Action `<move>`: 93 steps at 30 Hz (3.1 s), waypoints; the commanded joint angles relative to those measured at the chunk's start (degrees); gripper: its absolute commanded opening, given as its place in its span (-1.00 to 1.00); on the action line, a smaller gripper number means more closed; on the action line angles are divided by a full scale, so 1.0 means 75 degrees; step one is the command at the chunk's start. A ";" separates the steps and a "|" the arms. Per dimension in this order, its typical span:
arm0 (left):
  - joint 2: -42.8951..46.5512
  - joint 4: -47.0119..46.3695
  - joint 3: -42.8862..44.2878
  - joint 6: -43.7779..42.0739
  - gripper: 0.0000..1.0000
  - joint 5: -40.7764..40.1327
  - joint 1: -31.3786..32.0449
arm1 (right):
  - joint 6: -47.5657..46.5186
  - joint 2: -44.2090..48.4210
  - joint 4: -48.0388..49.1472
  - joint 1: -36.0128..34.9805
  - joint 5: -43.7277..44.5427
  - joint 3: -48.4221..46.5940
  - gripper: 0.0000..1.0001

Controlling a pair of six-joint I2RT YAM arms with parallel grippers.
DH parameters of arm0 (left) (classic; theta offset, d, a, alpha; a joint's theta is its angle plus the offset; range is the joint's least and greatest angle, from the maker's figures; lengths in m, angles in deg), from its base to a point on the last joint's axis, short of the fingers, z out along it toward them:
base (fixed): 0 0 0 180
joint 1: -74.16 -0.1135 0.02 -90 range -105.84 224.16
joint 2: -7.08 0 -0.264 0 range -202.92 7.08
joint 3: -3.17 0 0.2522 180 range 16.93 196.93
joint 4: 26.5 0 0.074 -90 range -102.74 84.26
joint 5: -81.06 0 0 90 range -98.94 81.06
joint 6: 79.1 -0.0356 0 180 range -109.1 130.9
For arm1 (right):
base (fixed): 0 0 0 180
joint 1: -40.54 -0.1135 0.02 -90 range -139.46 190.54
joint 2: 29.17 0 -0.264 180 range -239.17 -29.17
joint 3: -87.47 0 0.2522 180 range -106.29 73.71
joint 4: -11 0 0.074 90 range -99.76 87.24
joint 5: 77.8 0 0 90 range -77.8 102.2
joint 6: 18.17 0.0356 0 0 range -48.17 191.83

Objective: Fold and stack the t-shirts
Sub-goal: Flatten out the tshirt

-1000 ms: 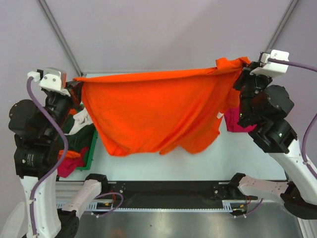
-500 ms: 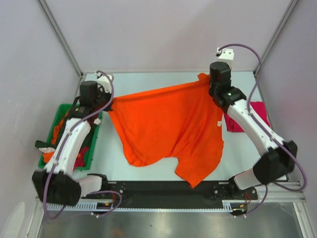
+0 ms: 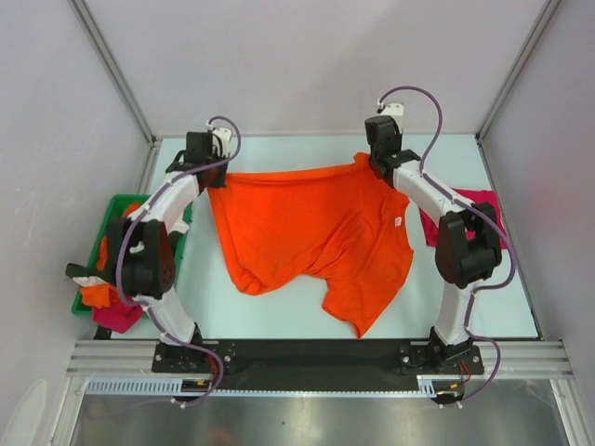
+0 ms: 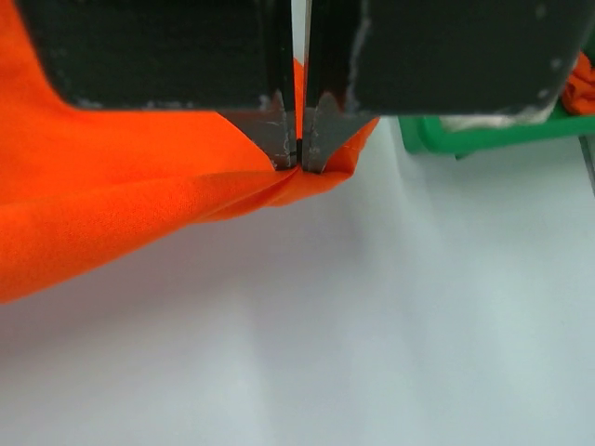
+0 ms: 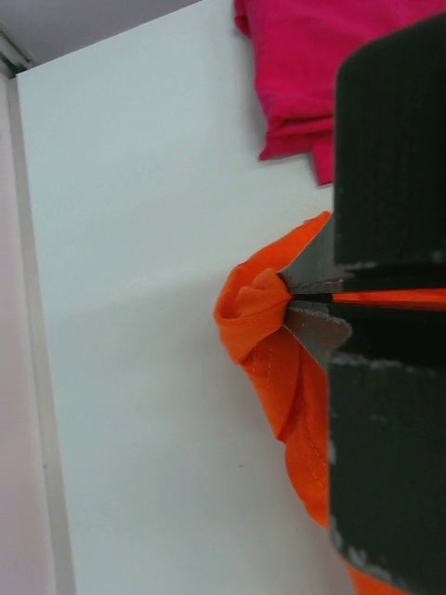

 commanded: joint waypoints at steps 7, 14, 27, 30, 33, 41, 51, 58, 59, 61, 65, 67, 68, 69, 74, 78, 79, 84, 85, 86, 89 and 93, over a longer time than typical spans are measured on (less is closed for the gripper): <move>-0.2727 0.0255 0.3513 0.0132 -1.00 -0.0611 -0.0068 | 0.0185 -0.2136 0.0052 0.0534 -0.0199 -0.2996 -1.00; -0.4206 0.1100 0.5728 0.0285 -0.40 -0.0624 -0.0056 | 0.0630 -0.3320 -0.0066 0.0898 -0.0539 -0.4054 -0.90; -0.1473 0.0737 0.3872 0.0660 0.83 -0.0344 -0.0044 | 0.0525 -0.1168 0.0133 0.0278 -0.0306 -0.2280 0.99; -0.0333 0.0479 0.1950 0.0754 0.80 -0.0004 0.0002 | 0.0572 -0.0054 0.0122 -0.0354 -0.0259 -0.1257 0.99; 0.0793 0.0514 0.0437 0.0730 0.71 0.0277 0.0143 | 0.0886 0.0662 -0.0346 -0.0893 -0.0165 -0.0342 0.94; 0.1815 0.0713 -0.1651 0.0788 0.56 0.0817 0.0319 | 0.2281 0.1741 -0.0874 -0.1949 0.0023 0.2222 -0.16; 0.1066 0.0667 -0.2133 0.1058 0.48 0.1052 0.0495 | 0.3174 0.2069 -0.1027 -0.2793 0.0315 0.3397 -0.17; 0.0493 0.0608 -0.1981 0.1082 0.38 0.1170 0.0997 | 0.3337 0.1953 -0.0922 -0.2805 0.0445 0.3936 -0.23; 0.0421 0.0620 -0.1934 0.1105 0.36 0.1181 0.1045 | 0.3384 0.1906 -0.0910 -0.2794 0.0445 0.3995 -0.23; 0.0281 0.0655 -0.1864 0.1117 0.36 0.1111 0.1162 | 0.3478 0.1894 -0.0898 -0.2793 0.0421 0.4077 -0.24; -0.0035 0.0760 -0.1770 0.1105 0.33 0.0947 0.1245 | 0.3572 0.1964 -0.0875 -0.2782 0.0421 0.4265 -0.23; -0.0071 0.0772 -0.1804 0.1094 0.33 0.0912 0.1245 | 0.3584 0.1987 -0.0863 -0.2782 0.0421 0.4300 -0.24; -0.0095 0.0772 -0.1828 0.1094 0.33 0.0831 0.1245 | 0.3560 0.1999 -0.0875 -0.2782 0.0445 0.4300 -0.24; -0.0107 0.0749 -0.1828 0.1105 0.33 0.0772 0.1245 | 0.3560 0.2011 -0.0863 -0.2782 0.0433 0.4312 -0.24; 0.0244 0.0573 -0.1910 0.1094 0.32 0.0572 0.1233 | 0.3525 0.2069 -0.0852 -0.2793 0.0421 0.4289 -0.25; 0.0421 0.0444 -0.2004 0.1094 0.31 0.0666 0.1233 | 0.3502 0.2070 -0.0840 -0.2805 0.0398 0.4254 -0.27; 0.0397 0.0444 -0.1981 0.1082 0.31 0.0631 0.1222 | 0.3513 0.2046 -0.0840 -0.2828 0.0398 0.4219 -0.27; 0.0748 0.0280 -0.2144 0.1082 0.25 0.0724 0.1035 | 0.3595 0.2034 -0.0910 -0.2945 0.0445 0.4207 -0.29; 0.0807 0.0268 -0.2226 0.1117 0.24 0.0724 0.0976 | 0.3607 0.2034 -0.0910 -0.2957 0.0456 0.4218 -0.29; 0.0819 0.0280 -0.2261 0.1152 0.21 0.0678 0.0917 | 0.3619 0.2023 -0.0933 -0.2969 0.0480 0.4230 -0.29; 0.0644 0.0420 -0.2262 0.1176 0.14 0.0386 0.0765 | 0.3689 0.2023 -0.0957 -0.2993 0.0492 0.4300 -0.31; 0.0305 0.0525 -0.2215 0.1176 0.12 0.0396 0.0636 | 0.3759 0.1988 -0.0922 -0.3004 0.0480 0.4312 -0.31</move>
